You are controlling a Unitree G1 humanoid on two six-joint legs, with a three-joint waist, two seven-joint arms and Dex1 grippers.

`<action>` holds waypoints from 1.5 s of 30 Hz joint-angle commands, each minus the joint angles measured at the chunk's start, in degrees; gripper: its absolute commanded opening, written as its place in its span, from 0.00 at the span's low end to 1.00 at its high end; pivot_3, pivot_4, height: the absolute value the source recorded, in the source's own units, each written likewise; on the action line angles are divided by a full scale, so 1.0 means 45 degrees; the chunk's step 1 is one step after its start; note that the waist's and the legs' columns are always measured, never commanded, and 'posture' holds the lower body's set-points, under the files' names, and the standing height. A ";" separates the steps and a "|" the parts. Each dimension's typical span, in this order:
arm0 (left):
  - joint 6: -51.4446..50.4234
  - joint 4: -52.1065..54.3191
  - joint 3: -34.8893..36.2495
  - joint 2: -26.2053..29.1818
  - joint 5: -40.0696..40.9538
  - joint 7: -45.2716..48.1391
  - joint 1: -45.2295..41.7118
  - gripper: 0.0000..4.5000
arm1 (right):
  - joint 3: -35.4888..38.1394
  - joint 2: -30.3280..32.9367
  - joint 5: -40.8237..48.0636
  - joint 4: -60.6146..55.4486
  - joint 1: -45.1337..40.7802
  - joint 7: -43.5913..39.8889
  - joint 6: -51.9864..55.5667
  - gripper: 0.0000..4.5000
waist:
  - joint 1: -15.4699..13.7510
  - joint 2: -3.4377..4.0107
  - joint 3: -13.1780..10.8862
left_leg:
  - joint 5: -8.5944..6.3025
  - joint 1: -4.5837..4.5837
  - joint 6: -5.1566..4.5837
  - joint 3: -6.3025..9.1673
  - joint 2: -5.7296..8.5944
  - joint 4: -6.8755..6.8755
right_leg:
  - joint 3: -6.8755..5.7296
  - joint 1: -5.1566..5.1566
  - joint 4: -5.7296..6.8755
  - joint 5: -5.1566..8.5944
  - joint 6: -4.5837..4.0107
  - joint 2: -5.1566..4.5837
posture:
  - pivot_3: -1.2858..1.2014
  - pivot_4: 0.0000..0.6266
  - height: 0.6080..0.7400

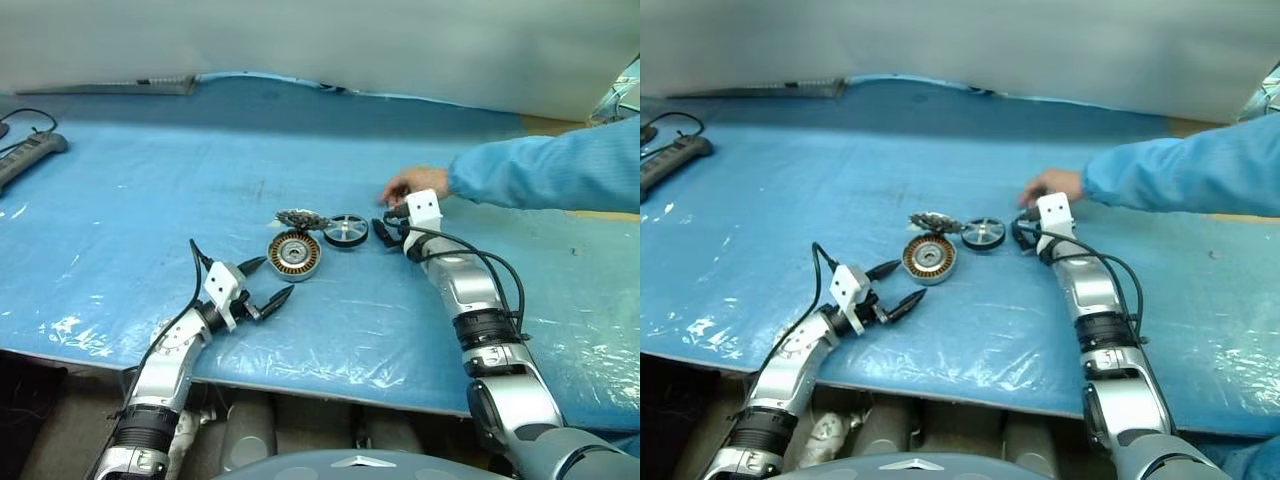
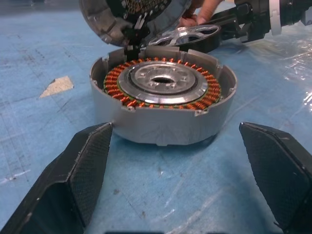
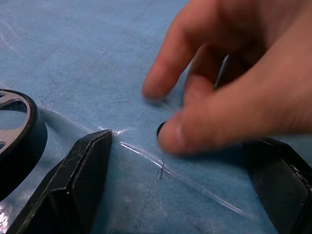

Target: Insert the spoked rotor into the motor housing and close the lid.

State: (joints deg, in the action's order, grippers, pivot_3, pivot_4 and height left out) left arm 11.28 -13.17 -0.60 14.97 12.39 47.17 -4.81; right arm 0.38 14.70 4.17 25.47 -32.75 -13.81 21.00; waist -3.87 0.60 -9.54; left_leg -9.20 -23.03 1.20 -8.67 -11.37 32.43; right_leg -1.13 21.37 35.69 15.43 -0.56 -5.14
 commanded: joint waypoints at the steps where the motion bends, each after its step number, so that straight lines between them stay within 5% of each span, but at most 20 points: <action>1: 0.0864 -0.1081 -0.0051 -0.0037 -0.0035 0.0158 -0.0248 0.99 | -0.0168 -0.0149 -0.0241 0.0369 0.0003 -0.0036 -0.0195 1.00 | -0.0006 0.0003 0.0004 | 0.0000 0.0020 0.0000 -0.0001 0.0000 0.0001 | 0.0000 -0.0022 -0.0001 0.0000 0.0000 -0.0001 | 0.52 0.24 1.00; 12: 0.2040 -0.3004 0.0236 0.0324 0.0300 0.0888 -0.0716 0.99 | -0.0186 -0.0161 -0.0327 0.0077 0.0369 -0.0307 -0.0120 1.00 | -0.0009 0.0075 0.0080 | -0.0003 0.0121 -0.0002 -0.0044 -0.0003 -0.0026 | 0.0040 -0.0067 0.0004 0.0001 -0.0001 0.0000 | 0.52 0.24 1.00; 22: 0.0373 -0.0405 0.0347 0.1145 0.1070 0.0885 -0.0117 0.99 | -0.0101 -0.0173 -0.0113 0.0108 -0.0143 -0.0992 -0.0796 1.00 | 0.0056 0.0042 0.0089 | -0.0004 0.0098 -0.0002 -0.0182 -0.0021 -0.0064 | 0.0154 0.0049 -0.0004 0.0003 -0.0001 0.0017 | 0.52 0.24 1.00; 36: 0.0688 -0.0590 0.0207 0.0879 0.0696 0.0451 0.0120 0.99 | -0.0180 -0.0024 -0.0590 0.7137 -0.3689 -0.3182 -0.4658 1.00 | 0.0091 0.0036 0.0087 | -0.0008 -0.0045 -0.0017 -0.0218 -0.0040 -0.0041 | 0.0163 0.0202 0.0025 -0.0002 -0.0004 0.0024 | 0.52 0.24 1.00; 45: 0.1099 -0.1136 0.0284 0.0908 0.0702 0.0420 -0.0093 0.99 | -0.0394 -0.0060 -0.1070 0.9274 -0.4245 -0.4508 -0.6152 1.00 | 0.0060 0.0035 0.0088 | -0.0027 -0.0030 -0.0057 -0.0260 -0.0077 -0.0001 | 0.0162 0.0199 0.0073 -0.0001 -0.0011 0.0025 | 0.52 0.24 1.00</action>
State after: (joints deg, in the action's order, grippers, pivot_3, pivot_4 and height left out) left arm 15.98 -17.85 0.12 18.63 15.76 49.46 -5.48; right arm -0.77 14.68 0.22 65.38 -51.30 -33.07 -6.16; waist -3.59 0.76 -9.15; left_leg -9.32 -23.16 0.94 -9.86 -11.72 32.46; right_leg -0.39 22.26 36.05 15.43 -0.62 -5.03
